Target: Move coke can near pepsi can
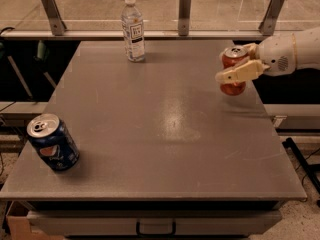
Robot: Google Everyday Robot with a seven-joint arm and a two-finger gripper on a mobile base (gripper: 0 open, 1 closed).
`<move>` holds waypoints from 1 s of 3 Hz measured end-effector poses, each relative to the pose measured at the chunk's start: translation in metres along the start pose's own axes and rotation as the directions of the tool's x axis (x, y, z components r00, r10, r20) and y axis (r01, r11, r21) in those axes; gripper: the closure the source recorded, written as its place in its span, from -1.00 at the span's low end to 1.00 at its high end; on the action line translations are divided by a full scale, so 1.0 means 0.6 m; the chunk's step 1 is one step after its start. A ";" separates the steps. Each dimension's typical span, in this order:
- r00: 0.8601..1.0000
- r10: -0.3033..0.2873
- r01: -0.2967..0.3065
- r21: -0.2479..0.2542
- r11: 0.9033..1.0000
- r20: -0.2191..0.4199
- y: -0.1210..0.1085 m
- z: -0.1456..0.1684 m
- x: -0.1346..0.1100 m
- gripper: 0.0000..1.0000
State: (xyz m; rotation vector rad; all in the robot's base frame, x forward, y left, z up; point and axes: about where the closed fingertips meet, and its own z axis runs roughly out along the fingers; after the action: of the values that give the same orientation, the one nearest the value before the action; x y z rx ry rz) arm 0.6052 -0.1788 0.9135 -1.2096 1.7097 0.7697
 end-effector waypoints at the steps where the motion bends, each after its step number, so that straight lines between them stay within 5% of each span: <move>1: 1.000 -0.006 0.006 -0.001 1.000 0.005 -0.001 0.001 -0.007 0.69; 2: 1.000 0.005 -0.005 -0.019 1.000 0.005 0.001 0.012 -0.001 1.00; 3: 0.999 -0.014 0.020 -0.119 0.993 0.050 0.043 0.088 -0.012 1.00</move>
Offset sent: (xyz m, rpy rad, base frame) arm 0.0007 0.0059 -0.0078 0.0149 0.0282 0.0178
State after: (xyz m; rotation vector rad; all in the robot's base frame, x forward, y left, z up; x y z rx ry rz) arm 0.5975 -0.1224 0.8977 -1.2745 1.6311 0.8952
